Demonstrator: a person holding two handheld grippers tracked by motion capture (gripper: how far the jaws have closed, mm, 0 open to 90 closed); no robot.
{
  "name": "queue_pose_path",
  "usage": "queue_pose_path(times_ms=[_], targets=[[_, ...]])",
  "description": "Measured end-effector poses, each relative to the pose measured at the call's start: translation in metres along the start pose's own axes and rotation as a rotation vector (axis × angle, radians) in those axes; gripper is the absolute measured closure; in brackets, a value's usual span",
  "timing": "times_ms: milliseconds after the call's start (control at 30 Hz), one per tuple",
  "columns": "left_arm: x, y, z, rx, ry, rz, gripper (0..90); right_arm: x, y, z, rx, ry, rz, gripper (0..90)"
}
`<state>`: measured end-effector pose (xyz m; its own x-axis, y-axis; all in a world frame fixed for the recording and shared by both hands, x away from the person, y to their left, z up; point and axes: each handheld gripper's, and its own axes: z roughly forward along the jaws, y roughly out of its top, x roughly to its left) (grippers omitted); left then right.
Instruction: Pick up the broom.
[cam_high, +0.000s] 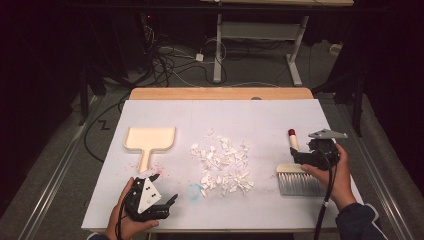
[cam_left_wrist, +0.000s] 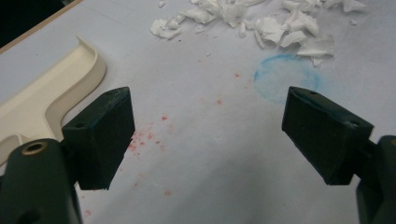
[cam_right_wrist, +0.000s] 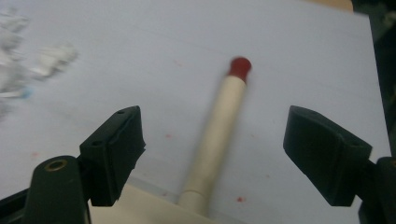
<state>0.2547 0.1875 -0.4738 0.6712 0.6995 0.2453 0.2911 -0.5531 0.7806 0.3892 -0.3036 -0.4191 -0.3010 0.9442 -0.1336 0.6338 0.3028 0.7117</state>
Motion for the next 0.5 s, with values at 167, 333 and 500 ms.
queue_pose_path(times_ms=[167, 333, 500], targets=[[0.0, -0.001, -0.001, 0.004, -0.002, 0.0, 16.4, -0.011, -0.002, 0.031, 0.123, 0.05, 0.045, 36.0], [-0.002, 0.0, -0.003, -0.002, -0.006, 0.011, 16.4, -0.01, -0.004, 0.048, 0.217, 0.06, 0.05, 43.3], [-0.004, 0.0, -0.005, -0.007, -0.003, 0.017, 16.4, -0.01, -0.009, 0.044, 0.21, 0.094, 0.069, 58.5]])
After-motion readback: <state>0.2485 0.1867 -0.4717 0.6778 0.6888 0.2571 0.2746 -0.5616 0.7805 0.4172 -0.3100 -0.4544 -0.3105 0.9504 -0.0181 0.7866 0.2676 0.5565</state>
